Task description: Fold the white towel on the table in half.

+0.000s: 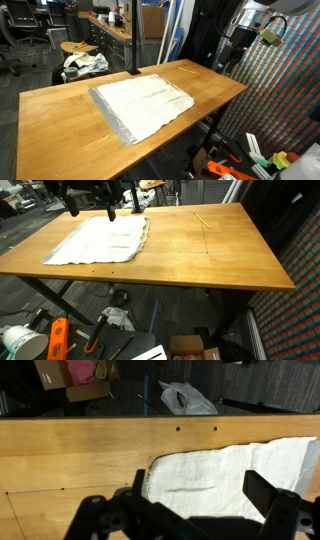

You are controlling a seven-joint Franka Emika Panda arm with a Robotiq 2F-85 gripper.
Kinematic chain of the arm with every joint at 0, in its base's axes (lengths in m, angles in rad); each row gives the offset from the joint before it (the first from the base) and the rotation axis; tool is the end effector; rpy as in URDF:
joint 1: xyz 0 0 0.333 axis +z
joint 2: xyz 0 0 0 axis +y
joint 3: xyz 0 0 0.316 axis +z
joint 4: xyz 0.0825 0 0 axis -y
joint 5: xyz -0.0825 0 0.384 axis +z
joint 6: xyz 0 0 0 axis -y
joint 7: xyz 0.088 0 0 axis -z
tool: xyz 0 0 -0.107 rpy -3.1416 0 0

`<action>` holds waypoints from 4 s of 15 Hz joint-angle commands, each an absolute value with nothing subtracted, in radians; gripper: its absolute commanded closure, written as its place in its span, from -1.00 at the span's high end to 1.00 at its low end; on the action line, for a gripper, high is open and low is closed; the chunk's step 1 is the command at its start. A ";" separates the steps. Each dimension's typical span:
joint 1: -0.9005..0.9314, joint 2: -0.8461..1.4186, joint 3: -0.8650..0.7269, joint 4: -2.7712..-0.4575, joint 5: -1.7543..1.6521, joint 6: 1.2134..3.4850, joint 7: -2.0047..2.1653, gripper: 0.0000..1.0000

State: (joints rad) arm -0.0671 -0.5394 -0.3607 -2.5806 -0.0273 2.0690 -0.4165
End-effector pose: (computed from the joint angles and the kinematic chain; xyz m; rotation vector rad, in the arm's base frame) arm 0.3477 -0.1595 0.4287 -2.9934 -0.0742 -0.0923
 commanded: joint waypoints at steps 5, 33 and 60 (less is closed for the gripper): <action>-0.093 -0.534 -0.336 -2.579 -0.012 2.067 -0.429 1.00; -0.073 0.037 -0.129 -2.142 0.060 2.024 -0.137 1.00; -0.214 0.273 -0.065 -2.244 0.178 2.452 -0.325 -0.29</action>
